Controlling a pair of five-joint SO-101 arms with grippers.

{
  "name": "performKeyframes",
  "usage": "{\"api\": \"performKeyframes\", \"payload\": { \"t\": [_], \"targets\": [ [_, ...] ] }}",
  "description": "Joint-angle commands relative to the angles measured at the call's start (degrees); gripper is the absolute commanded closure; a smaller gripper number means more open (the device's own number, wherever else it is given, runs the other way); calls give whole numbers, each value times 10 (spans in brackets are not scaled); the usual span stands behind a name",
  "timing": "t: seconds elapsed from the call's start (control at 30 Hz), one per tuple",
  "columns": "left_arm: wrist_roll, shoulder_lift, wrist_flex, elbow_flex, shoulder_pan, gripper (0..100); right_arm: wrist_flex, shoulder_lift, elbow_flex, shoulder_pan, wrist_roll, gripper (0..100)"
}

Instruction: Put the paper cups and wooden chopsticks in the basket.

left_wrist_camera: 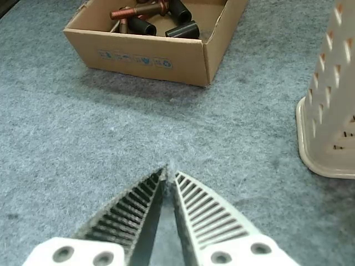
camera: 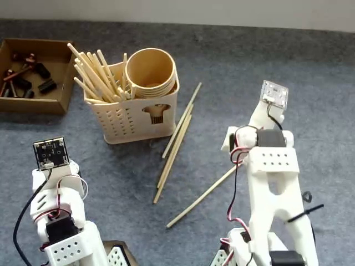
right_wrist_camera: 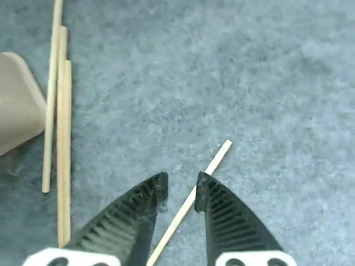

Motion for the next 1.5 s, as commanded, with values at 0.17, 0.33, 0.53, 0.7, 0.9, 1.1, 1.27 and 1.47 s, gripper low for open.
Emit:
{"api": "performKeyframes", "payload": {
  "t": [0.17,0.33,0.53,0.7,0.9,1.1,1.27,1.47],
  "targets": [
    [-4,-7,-11,-1,9,986,3,117,-25,7,-26,904],
    [-4,-7,-11,-1,9,986,2,166,-34,7,-28,904],
    [-4,-7,-11,-1,9,986,7,211,-59,7,-62,904],
    [-4,-7,-11,-1,9,986,7,252,-59,7,-62,904],
    [-4,-7,-11,-1,9,986,1,298,-74,7,-62,904],
    [-4,-7,-11,-1,9,986,1,361,-112,7,-63,904],
    [-4,-7,-11,-1,9,986,1,400,-134,7,-63,904],
    [-4,-7,-11,-1,9,986,7,406,-137,7,-59,998]
  ]
}}
